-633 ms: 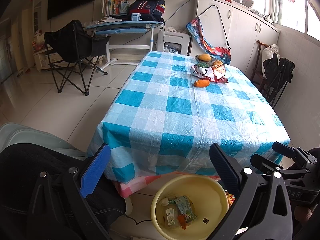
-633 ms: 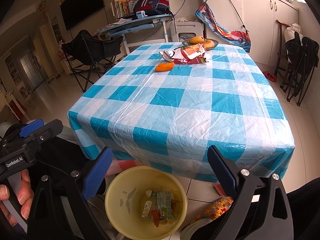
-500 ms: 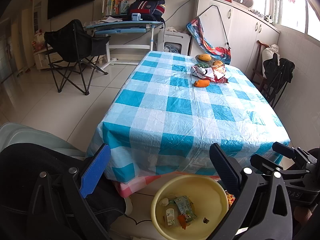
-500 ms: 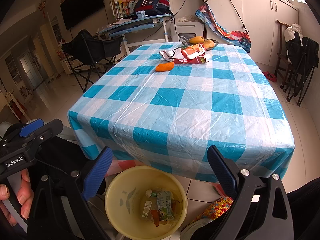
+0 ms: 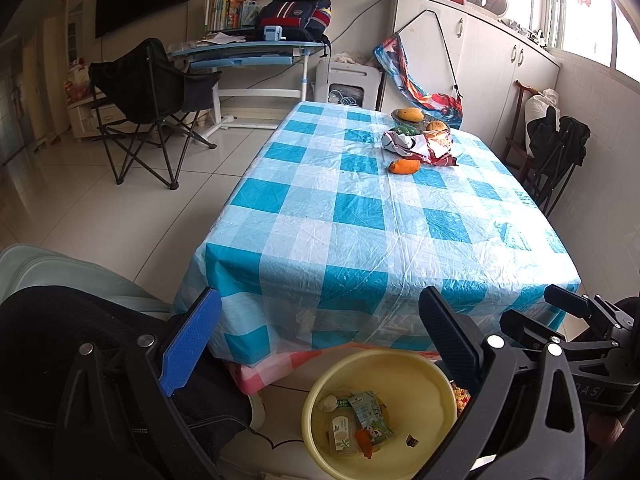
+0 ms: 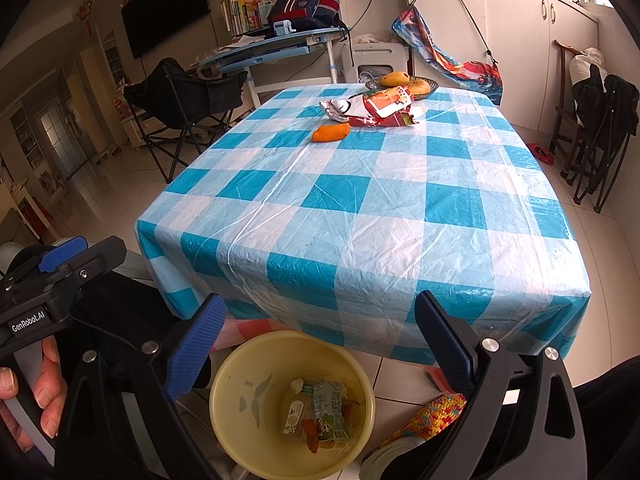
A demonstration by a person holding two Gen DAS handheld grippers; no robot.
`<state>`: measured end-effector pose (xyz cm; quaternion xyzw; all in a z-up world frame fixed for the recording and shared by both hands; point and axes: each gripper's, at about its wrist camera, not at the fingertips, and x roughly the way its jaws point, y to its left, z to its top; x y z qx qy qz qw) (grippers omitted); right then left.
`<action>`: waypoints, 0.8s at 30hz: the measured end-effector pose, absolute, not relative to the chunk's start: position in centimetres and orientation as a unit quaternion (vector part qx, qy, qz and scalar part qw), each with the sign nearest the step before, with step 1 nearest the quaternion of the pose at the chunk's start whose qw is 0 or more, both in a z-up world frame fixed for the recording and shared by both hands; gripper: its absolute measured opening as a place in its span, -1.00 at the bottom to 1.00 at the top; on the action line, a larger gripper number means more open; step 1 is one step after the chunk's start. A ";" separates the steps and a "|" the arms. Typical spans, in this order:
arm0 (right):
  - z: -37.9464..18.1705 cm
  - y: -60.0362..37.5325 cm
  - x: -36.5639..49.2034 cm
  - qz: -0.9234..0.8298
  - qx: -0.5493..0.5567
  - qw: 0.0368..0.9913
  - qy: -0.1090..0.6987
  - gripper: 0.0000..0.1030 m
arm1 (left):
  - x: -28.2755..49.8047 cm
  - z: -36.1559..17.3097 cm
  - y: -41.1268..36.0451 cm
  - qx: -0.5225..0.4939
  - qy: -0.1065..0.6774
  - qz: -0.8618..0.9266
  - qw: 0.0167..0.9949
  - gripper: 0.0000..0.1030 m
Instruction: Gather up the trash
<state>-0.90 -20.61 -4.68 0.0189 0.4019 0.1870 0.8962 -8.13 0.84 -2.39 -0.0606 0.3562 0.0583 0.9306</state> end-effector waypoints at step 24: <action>-5.0 -20.4 -0.9 0.188 0.017 0.896 0.403 0.78 | -8.0 -2.4 0.9 -0.061 0.357 0.058 0.930 0.86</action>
